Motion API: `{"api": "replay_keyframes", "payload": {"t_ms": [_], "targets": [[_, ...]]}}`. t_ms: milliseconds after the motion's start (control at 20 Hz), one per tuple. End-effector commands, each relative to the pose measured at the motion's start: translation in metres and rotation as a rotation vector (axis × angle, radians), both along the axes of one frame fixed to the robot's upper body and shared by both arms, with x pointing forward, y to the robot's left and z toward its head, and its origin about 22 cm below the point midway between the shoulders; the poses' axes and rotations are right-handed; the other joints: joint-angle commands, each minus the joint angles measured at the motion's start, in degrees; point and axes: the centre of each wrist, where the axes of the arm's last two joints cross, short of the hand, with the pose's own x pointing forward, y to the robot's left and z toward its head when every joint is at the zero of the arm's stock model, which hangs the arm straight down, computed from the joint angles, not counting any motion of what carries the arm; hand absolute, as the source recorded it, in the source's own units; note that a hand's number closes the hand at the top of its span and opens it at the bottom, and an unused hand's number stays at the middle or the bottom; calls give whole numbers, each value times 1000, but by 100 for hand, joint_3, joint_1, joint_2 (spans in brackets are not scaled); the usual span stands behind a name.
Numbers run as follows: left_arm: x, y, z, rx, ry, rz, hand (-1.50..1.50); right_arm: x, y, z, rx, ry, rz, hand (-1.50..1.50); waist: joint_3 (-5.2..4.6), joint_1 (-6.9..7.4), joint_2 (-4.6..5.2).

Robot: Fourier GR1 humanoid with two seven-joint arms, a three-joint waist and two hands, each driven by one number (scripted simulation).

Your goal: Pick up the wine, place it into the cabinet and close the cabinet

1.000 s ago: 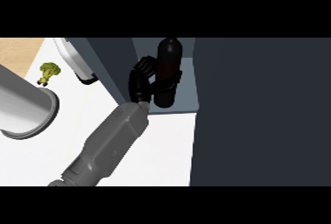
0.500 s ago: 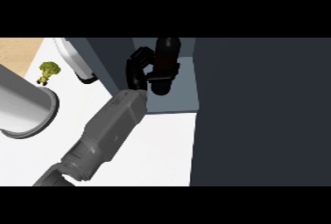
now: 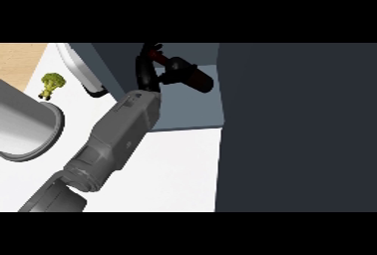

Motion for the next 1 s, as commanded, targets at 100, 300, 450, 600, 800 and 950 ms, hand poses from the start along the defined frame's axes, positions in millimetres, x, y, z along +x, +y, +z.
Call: {"api": "replay_keyframes", "payload": {"t_ms": [100,300,450,600,800,950], "targets": [[9,23,6,59,32,40,-150,-32,-9,20,56,-39,63,-150,-8,-31,28],[9,30,2,76,38,67,-150,-30,-6,18,67,-33,51,-150,-10,20,13],[2,24,-11,100,44,72,-150,-30,-7,22,58,-51,65,-150,-12,8,29],[11,40,4,78,17,71,-150,-39,-5,24,48,-55,77,-150,-15,-53,37],[6,42,-6,69,-36,-39,-150,-34,-9,25,55,-47,78,-150,-15,23,33],[12,47,6,44,-66,-83,-150,-35,-5,18,75,-50,71,-150,-12,-26,28]]}}
